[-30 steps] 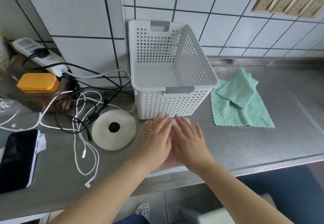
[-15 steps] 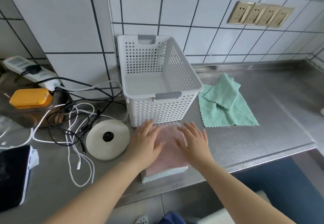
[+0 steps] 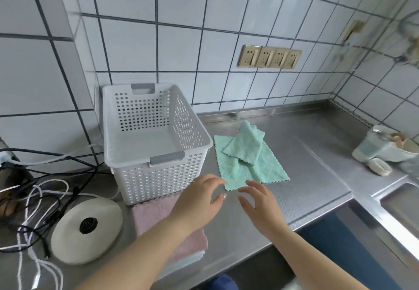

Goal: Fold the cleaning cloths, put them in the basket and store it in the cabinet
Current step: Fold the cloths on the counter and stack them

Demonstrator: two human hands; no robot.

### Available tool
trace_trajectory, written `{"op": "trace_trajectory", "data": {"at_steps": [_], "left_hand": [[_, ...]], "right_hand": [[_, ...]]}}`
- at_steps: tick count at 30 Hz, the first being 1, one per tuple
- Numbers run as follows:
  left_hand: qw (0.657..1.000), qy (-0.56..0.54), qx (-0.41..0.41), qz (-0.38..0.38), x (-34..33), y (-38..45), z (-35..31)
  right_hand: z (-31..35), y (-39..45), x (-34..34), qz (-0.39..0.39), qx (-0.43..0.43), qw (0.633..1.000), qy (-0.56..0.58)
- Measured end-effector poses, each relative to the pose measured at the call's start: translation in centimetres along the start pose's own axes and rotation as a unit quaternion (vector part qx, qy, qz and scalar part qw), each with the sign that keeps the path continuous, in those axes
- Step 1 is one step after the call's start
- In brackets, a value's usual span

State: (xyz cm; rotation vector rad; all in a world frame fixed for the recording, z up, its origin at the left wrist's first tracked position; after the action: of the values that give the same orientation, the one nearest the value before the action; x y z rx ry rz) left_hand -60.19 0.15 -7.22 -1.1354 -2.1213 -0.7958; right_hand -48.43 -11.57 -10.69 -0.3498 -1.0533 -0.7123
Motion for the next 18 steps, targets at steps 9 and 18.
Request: {"op": "trace_trajectory", "data": {"at_steps": [9,18], "left_hand": [[0.983,-0.067,0.155,0.066,-9.9,9.7,2.3],[0.808,-0.292,0.501,-0.103,-17.6,20.0,10.5]], "right_hand": [[-9.5,8.6,-0.4,0.057,-0.015,0.998,-0.011],[-10.8,26.6,-3.2,0.167,0.177,0.970,-0.023]]}}
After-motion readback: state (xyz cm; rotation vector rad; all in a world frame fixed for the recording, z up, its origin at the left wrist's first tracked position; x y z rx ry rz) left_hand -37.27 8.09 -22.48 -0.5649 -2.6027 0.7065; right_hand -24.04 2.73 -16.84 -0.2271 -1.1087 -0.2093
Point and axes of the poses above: each hand's wrist, its own y-axis towards the middle knuckle, its own x-axis out of the back of the hand, z = x × y, the point moved 8 cm from there along y, towards the middle knuckle, and after that the axes turned 4 degrees about -z, right-handed, at the moved point
